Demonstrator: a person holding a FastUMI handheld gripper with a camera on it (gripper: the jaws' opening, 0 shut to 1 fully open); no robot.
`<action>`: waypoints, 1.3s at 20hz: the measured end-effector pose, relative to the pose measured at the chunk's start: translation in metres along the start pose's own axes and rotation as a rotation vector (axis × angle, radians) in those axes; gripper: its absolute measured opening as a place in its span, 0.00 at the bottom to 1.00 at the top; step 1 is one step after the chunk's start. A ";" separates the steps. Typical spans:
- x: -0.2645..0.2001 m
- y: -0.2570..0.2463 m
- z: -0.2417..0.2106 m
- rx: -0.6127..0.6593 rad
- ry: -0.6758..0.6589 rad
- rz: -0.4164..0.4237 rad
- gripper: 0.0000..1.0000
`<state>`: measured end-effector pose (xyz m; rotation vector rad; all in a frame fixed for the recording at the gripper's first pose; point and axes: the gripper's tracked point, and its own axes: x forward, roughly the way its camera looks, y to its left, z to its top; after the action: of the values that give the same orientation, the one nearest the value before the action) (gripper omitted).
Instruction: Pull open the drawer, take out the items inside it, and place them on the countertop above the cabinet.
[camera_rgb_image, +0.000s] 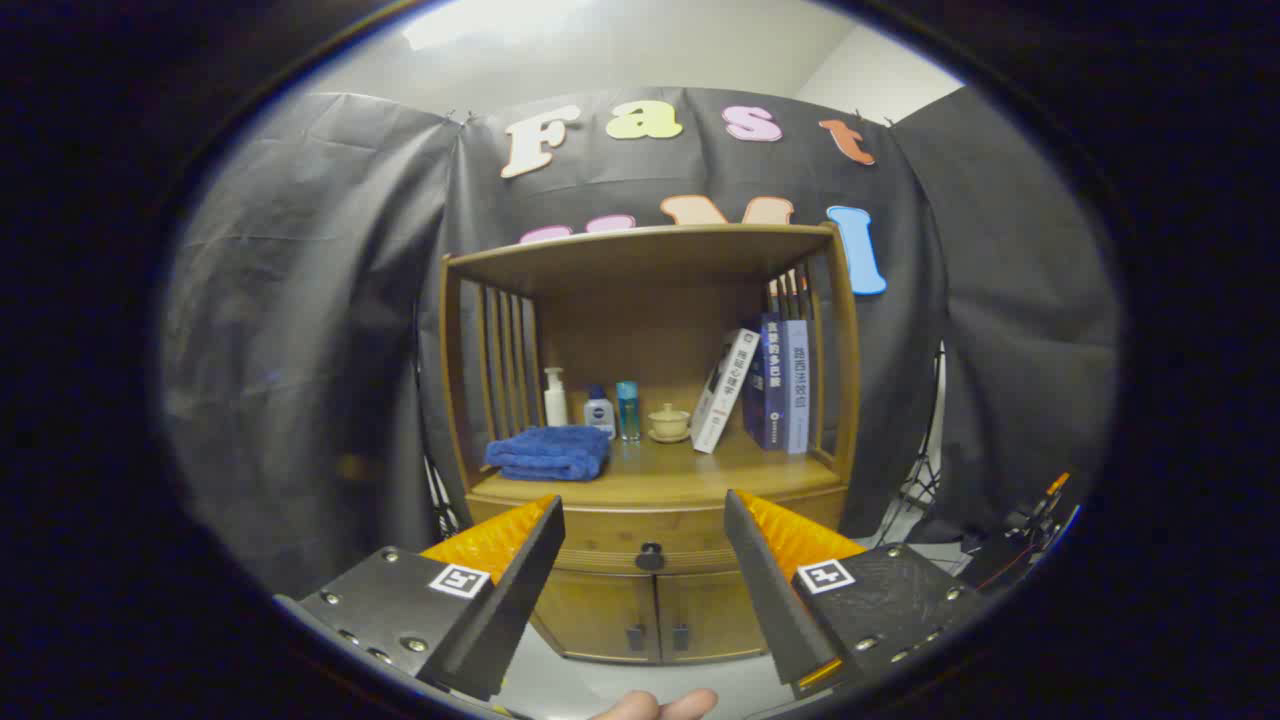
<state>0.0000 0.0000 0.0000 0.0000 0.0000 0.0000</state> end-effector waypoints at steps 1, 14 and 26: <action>-0.001 0.004 0.004 -0.013 -0.006 -0.001 0.96; 0.010 0.029 -0.034 -0.045 0.054 0.021 0.96; 0.026 0.021 -0.055 -0.057 0.050 -0.025 0.96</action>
<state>0.0259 0.0207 -0.0545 -0.0565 0.0499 -0.0249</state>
